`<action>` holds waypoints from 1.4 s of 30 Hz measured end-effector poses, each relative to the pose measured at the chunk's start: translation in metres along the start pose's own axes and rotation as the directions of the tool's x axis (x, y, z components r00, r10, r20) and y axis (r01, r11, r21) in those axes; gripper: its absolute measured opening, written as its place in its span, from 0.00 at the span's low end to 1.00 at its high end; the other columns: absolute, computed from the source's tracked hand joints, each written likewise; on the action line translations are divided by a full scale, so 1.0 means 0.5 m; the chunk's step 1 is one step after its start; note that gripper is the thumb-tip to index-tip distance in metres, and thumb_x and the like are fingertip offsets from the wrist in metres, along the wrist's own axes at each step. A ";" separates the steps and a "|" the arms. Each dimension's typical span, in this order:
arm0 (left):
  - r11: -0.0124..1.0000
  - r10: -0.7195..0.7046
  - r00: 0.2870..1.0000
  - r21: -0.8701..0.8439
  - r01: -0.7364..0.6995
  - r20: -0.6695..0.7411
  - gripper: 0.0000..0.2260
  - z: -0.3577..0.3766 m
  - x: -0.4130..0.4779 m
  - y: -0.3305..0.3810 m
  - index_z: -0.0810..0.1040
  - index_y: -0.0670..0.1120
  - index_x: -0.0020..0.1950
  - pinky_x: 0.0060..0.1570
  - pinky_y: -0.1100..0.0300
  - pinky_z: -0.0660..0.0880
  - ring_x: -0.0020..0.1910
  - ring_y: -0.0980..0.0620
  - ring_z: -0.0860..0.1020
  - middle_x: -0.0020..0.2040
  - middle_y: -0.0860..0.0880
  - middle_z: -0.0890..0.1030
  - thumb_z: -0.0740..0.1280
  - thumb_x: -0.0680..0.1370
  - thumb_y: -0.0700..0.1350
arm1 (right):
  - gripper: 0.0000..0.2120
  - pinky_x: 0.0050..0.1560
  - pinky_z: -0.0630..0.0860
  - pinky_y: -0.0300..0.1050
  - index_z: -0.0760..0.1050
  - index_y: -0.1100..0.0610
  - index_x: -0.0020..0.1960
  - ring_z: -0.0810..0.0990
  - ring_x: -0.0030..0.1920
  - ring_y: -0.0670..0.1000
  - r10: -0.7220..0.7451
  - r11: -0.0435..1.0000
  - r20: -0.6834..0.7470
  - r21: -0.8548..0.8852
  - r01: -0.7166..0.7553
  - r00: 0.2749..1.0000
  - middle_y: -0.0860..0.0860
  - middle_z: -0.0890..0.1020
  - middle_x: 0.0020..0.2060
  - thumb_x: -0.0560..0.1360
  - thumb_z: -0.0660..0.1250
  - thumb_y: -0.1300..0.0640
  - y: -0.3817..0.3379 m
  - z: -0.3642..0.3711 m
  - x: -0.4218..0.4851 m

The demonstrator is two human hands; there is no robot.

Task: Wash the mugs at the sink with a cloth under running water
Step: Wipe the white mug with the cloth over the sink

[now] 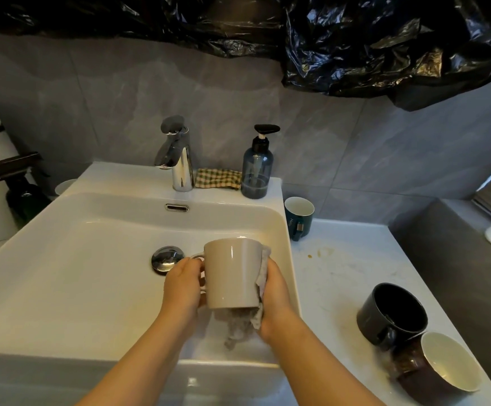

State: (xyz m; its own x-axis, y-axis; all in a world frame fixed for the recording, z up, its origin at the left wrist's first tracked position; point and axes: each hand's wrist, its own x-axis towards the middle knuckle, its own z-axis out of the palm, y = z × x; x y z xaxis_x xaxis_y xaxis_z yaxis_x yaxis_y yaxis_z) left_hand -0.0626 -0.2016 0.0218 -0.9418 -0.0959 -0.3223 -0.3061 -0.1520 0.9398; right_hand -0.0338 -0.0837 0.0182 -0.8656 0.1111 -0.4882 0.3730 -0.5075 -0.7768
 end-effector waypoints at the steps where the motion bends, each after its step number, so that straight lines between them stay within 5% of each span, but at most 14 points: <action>1: 0.999 0.031 0.999 0.026 -0.030 -0.033 0.09 -0.002 0.004 -0.002 0.71 0.44 0.39 0.32 0.58 0.69 0.34 0.49 0.71 0.37 0.45 0.74 0.56 0.78 0.39 | 0.28 0.63 0.72 0.58 0.79 0.52 0.54 0.80 0.51 0.56 -0.020 0.999 -0.004 -0.034 0.020 1.000 0.58 0.84 0.45 0.73 0.55 0.32 0.006 0.003 0.003; 5: 0.953 0.250 0.965 0.197 -0.230 -0.081 0.04 0.002 0.001 -0.007 0.68 0.49 0.50 0.45 0.54 0.68 0.47 0.45 0.73 0.49 0.45 0.72 0.57 0.79 0.40 | 0.30 0.62 0.73 0.56 0.75 0.48 0.61 0.79 0.55 0.54 -0.100 0.994 -0.014 -0.052 0.099 0.995 0.57 0.82 0.53 0.72 0.51 0.29 0.006 0.012 0.004; 8: 0.931 0.285 0.958 0.226 -0.287 0.042 0.13 0.022 -0.014 -0.008 0.66 0.54 0.61 0.53 0.59 0.66 0.54 0.52 0.68 0.60 0.50 0.63 0.63 0.78 0.49 | 0.28 0.51 0.79 0.49 0.75 0.49 0.61 0.82 0.50 0.55 -0.112 0.992 0.033 -0.048 0.113 0.993 0.55 0.85 0.47 0.75 0.51 0.32 0.002 0.012 -0.001; 12: 1.000 -0.021 0.971 0.023 0.015 0.239 0.33 0.019 -0.008 -0.010 0.67 0.59 0.63 0.51 0.43 0.78 0.56 0.44 0.77 0.62 0.47 0.74 0.74 0.61 0.61 | 0.16 0.62 0.68 0.37 0.58 0.30 0.65 0.65 0.69 0.46 -0.447 0.823 0.072 -0.357 0.441 0.892 0.44 0.62 0.72 0.80 0.52 0.46 0.011 0.024 -0.012; 15: 0.966 -0.153 0.902 -0.133 0.223 0.405 0.32 0.002 -0.003 0.001 0.68 0.56 0.65 0.41 0.43 0.79 0.53 0.41 0.80 0.58 0.44 0.78 0.72 0.62 0.55 | 0.19 0.57 0.63 0.23 0.56 0.26 0.59 0.56 0.67 0.38 -0.485 0.846 0.073 -0.216 0.488 0.872 0.34 0.51 0.70 0.80 0.55 0.50 0.014 0.033 -0.017; 17: 0.965 -0.129 0.878 -0.145 0.218 0.461 0.30 0.000 -0.010 0.004 0.68 0.55 0.65 0.41 0.41 0.79 0.50 0.41 0.80 0.57 0.43 0.78 0.71 0.64 0.52 | 0.14 0.63 0.70 0.41 0.64 0.29 0.62 0.66 0.67 0.45 -0.382 0.912 0.064 -0.132 0.388 0.922 0.43 0.63 0.72 0.77 0.57 0.39 0.004 0.028 -0.021; 19: 0.972 -0.102 0.891 -0.148 0.184 0.442 0.28 0.005 -0.016 0.004 0.68 0.55 0.64 0.39 0.44 0.79 0.48 0.42 0.79 0.55 0.43 0.77 0.69 0.65 0.51 | 0.27 0.58 0.75 0.58 0.73 0.41 0.62 0.79 0.56 0.56 -0.245 0.968 0.086 -0.028 0.248 0.966 0.54 0.81 0.58 0.71 0.55 0.28 -0.002 0.010 -0.007; 21: 0.974 -0.096 0.930 -0.157 0.161 0.356 0.25 0.010 -0.013 0.002 0.69 0.56 0.62 0.36 0.49 0.79 0.49 0.43 0.79 0.54 0.44 0.77 0.70 0.66 0.51 | 0.25 0.56 0.76 0.55 0.71 0.42 0.65 0.79 0.56 0.53 -0.251 0.961 0.095 -0.098 0.260 0.963 0.52 0.79 0.59 0.75 0.51 0.32 0.004 0.016 -0.011; 25: 0.964 -0.151 0.952 -0.172 0.201 0.265 0.27 0.003 0.003 0.001 0.68 0.57 0.65 0.38 0.50 0.78 0.53 0.41 0.79 0.56 0.43 0.78 0.71 0.68 0.55 | 0.18 0.73 0.60 0.48 0.58 0.26 0.59 0.54 0.73 0.43 -0.495 0.805 0.151 -0.290 0.517 0.856 0.34 0.51 0.70 0.80 0.56 0.50 0.029 0.048 -0.016; 28: 0.943 -0.177 0.900 -0.194 0.272 0.399 0.33 -0.002 0.002 -0.001 0.68 0.55 0.65 0.40 0.44 0.78 0.53 0.39 0.79 0.59 0.41 0.77 0.74 0.62 0.55 | 0.12 0.65 0.70 0.54 0.66 0.30 0.60 0.70 0.66 0.50 -0.385 0.909 0.075 -0.145 0.392 0.920 0.45 0.68 0.69 0.78 0.55 0.43 0.000 0.045 -0.009; 30: 0.948 -0.159 0.900 -0.193 0.254 0.406 0.32 0.003 0.003 -0.007 0.68 0.54 0.65 0.40 0.43 0.77 0.51 0.39 0.79 0.58 0.40 0.76 0.75 0.63 0.53 | 0.22 0.56 0.77 0.56 0.73 0.44 0.61 0.80 0.54 0.56 -0.247 0.968 0.095 -0.015 0.249 0.964 0.54 0.81 0.56 0.76 0.52 0.35 -0.007 0.022 0.004; 36: 0.945 -0.179 0.958 -0.232 0.230 0.223 0.34 0.000 0.024 -0.018 0.71 0.54 0.65 0.42 0.46 0.79 0.52 0.41 0.81 0.56 0.43 0.81 0.75 0.61 0.57 | 0.16 0.69 0.61 0.41 0.63 0.31 0.59 0.56 0.73 0.43 -0.480 0.833 0.147 -0.233 0.502 0.865 0.37 0.56 0.69 0.81 0.57 0.52 0.030 0.058 -0.019; 38: 0.942 -0.181 0.929 -0.214 0.257 0.322 0.29 -0.005 0.014 -0.013 0.70 0.54 0.65 0.40 0.44 0.78 0.51 0.40 0.80 0.57 0.42 0.79 0.73 0.65 0.54 | 0.14 0.63 0.68 0.45 0.65 0.32 0.61 0.65 0.69 0.49 -0.400 0.904 0.064 -0.135 0.405 0.914 0.43 0.63 0.70 0.81 0.55 0.50 0.014 0.050 -0.018; 42: 0.942 -0.146 0.899 -0.219 0.254 0.413 0.30 0.003 0.003 -0.015 0.70 0.52 0.64 0.37 0.46 0.78 0.48 0.41 0.79 0.55 0.41 0.78 0.74 0.64 0.52 | 0.21 0.51 0.79 0.51 0.77 0.51 0.55 0.82 0.48 0.54 -0.202 0.979 0.113 0.012 0.202 0.973 0.54 0.85 0.46 0.78 0.53 0.38 -0.008 0.016 -0.013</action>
State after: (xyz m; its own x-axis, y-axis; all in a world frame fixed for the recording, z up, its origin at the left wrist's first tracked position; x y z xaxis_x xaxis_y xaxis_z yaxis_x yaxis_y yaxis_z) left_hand -0.0618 -0.1992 0.0147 -0.8594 0.3426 -0.3796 -0.4967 -0.3829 0.7789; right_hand -0.0323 -0.0892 0.0279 -0.9552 0.1142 -0.2730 0.1864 -0.4844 -0.8548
